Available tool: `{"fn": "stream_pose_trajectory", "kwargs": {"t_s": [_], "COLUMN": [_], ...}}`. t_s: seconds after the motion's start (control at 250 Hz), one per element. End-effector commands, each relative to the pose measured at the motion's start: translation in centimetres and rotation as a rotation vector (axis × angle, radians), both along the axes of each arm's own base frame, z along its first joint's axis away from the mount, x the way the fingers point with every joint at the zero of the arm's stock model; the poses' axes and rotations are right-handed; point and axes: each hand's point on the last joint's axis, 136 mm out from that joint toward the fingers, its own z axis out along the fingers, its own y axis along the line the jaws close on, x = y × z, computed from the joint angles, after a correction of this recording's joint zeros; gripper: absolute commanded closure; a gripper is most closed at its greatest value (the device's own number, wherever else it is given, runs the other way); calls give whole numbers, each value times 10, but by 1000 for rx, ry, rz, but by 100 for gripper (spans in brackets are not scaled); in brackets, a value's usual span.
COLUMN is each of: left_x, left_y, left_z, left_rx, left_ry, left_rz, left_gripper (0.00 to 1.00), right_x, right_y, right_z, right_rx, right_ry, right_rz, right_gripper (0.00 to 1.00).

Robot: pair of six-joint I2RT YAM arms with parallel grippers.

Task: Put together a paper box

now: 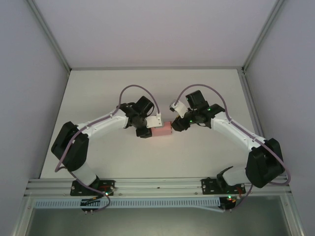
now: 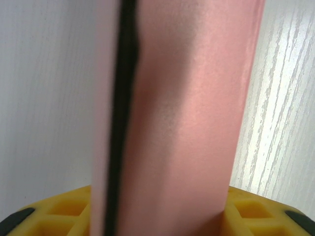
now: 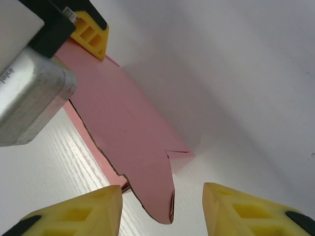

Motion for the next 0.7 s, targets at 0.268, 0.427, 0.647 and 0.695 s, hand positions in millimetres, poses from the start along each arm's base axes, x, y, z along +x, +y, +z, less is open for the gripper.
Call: {"fn": "stream_pose_trajectory", "kwargs": {"t_s": [0.268, 0.427, 0.647, 0.695], "left_x": [-5, 2, 14, 15], "left_y": [3, 1, -5, -6], "left_z": [-7, -5, -6, -8], "left_rx": [34, 31, 41, 46], "left_ry": [59, 31, 21, 26], "left_rz": [-9, 13, 73, 76], "left_gripper": [56, 57, 58, 58], "right_x": [9, 8, 12, 10], "right_y": [23, 18, 27, 33], "right_z": [11, 7, 22, 23], "right_rx": [51, 11, 178, 233], "right_ry": [-49, 8, 208, 258], "right_rz": [29, -45, -370, -415], "right_gripper": [84, 98, 100, 100]}}
